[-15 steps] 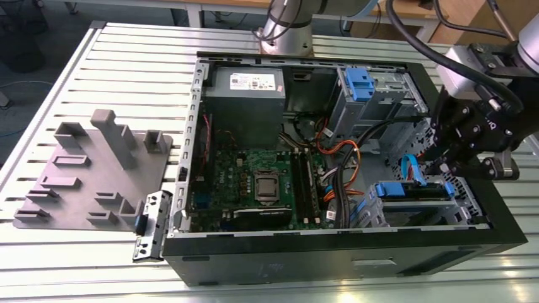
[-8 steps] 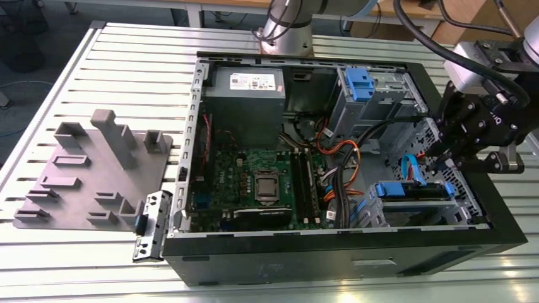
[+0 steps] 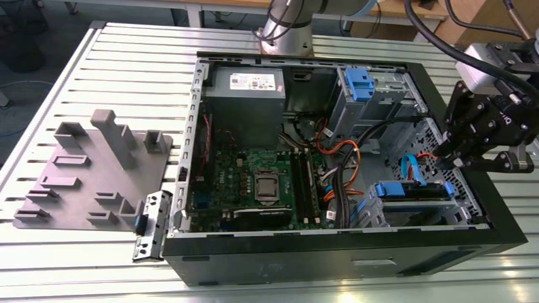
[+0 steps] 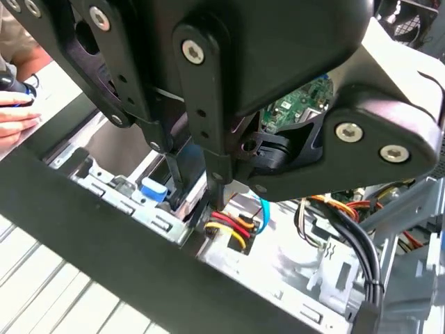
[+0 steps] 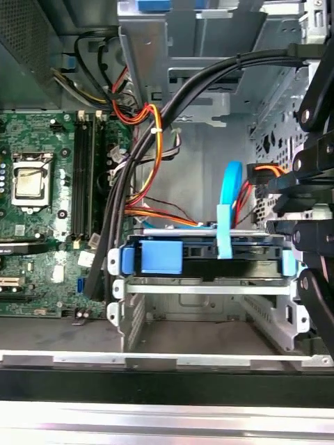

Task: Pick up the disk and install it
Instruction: 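Insert the second disk wire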

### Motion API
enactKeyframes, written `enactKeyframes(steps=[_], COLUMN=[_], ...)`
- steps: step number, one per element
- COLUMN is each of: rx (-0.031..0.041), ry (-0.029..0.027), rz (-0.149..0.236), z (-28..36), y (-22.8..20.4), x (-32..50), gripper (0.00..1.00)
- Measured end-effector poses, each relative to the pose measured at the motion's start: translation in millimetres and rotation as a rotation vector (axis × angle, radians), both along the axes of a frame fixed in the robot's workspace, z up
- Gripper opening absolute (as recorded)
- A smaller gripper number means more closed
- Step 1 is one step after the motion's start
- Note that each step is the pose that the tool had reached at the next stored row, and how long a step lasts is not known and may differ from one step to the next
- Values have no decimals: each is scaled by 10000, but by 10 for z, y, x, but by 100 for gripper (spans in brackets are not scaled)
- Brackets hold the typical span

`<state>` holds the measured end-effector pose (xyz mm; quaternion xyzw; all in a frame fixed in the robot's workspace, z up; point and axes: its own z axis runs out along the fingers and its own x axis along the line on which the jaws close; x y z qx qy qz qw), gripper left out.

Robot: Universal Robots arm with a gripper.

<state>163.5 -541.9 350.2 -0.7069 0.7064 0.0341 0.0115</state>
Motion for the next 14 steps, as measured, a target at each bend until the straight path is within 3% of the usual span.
enactKeyframes(steps=[6,14], rx=[-1,0], ry=[25,34], rz=[0,0], z=[-39,-41], y=[15,16], x=[91,93], gripper=[29,29])
